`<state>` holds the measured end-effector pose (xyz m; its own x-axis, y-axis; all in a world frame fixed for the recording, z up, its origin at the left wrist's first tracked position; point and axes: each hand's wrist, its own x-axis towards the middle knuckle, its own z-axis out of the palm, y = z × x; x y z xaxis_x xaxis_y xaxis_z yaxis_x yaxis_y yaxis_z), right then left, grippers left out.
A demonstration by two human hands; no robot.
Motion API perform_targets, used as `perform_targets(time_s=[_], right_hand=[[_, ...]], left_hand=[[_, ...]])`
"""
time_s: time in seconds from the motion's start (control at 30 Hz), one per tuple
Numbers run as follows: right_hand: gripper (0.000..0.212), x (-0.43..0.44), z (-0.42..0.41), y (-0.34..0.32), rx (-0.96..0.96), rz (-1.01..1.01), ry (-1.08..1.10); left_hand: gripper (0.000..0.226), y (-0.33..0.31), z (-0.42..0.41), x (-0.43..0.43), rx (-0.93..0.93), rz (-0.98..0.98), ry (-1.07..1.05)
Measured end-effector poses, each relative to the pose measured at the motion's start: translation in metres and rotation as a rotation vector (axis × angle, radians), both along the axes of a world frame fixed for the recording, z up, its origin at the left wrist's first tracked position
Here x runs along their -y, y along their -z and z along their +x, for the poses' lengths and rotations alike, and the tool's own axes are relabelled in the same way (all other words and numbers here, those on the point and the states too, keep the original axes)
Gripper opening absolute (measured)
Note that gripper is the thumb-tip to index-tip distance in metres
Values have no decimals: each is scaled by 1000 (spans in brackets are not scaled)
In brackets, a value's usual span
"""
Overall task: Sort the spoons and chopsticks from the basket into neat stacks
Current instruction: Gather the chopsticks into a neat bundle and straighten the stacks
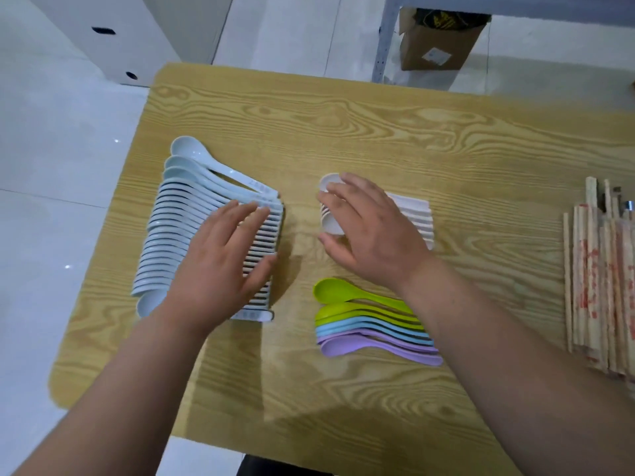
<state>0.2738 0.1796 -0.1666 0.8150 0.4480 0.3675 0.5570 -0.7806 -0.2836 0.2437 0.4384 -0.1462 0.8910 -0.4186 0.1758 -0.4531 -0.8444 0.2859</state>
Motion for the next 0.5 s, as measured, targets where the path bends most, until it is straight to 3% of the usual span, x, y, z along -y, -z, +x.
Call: perform_targets(time_s=[0.1, 0.2, 0.37, 0.5], right_hand=[[46, -39, 7, -1, 13, -15, -70], [46, -80, 23, -1, -90, -45, -71], [49, -126, 59, -8, -404, -150, 35], [42, -144, 80, -7, -463, -253, 88]], left_hand=[[64, -4, -21, -53, -38, 71, -30], [65, -2, -31, -96, -39, 117, 20], [38, 5, -44, -114, 44, 220, 175], [25, 14, -48, -120, 86, 211, 180]])
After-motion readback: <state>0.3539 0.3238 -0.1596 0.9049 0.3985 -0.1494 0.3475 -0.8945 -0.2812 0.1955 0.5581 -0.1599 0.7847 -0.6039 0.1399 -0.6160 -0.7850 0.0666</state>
